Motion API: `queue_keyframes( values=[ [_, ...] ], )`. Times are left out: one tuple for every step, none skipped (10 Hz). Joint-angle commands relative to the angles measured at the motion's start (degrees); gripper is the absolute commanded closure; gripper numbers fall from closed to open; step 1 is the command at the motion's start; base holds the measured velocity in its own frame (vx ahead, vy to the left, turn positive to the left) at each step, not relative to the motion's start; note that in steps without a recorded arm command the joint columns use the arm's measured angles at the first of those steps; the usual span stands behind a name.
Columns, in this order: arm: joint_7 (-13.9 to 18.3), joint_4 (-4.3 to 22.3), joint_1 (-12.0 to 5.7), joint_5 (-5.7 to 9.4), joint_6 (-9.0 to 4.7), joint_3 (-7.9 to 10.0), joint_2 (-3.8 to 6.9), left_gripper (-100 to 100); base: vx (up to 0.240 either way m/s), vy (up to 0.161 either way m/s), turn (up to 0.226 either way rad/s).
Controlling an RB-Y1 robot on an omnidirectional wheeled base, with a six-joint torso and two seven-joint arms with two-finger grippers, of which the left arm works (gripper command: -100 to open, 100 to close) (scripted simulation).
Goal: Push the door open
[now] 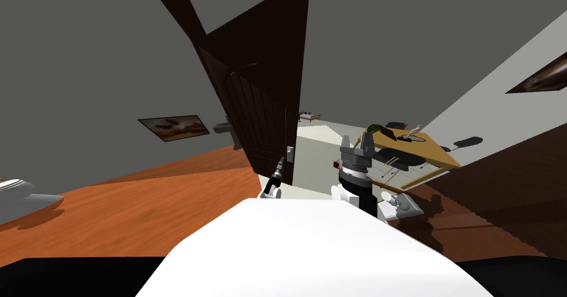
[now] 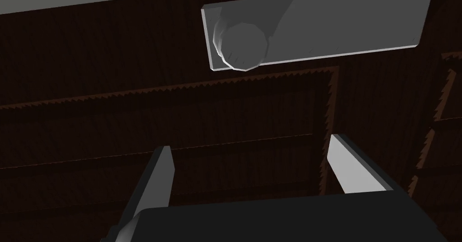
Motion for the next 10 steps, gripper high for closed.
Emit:
queue_keyframes(
  values=[
    [0.17, 0.32, -0.38, -0.1, -0.04, 0.28, 1.07, -100, 0.246, -0.077, -0.008],
    [0.23, 0.6, -0.72, -0.18, 0.01, 0.54, 0.97, -100, 0.225, -0.092, -0.012],
    [0.29, 0.87, -1.06, -0.26, 0.05, 0.79, 0.51, -100, 0.212, -0.097, -0.014],
    [0.34, 1.12, -1.37, -0.33, 0.1, 1.01, -0.31, -100, 0.179, -0.108, -0.016],
    [0.4, 1.41, -1.74, -0.42, 0.15, 1.28, -1.81, -100, 0.19, -0.131, -0.017],
    [0.42, 1.53, -1.89, -0.45, 0.17, 1.38, -2.66, -100, 0.15, -0.117, -0.008],
    [0.26, 1.25, -1.64, -0.48, 0.25, 1.28, -2.2, -100, 0.055, -0.049, 0.004],
    [0.26, 1.25, -1.64, -0.48, 0.25, 1.28, -2.2, 100, 0.0, 0.0, 0.0],
    [0.26, 1.25, -1.64, -0.48, 0.25, 1.28, -2.2, 100, -0.026, 0.019, -0.01],
    [0.26, 1.25, -1.64, -0.48, 0.25, 1.28, -2.2, 100, -0.023, 0.016, -0.014]
  ],
)
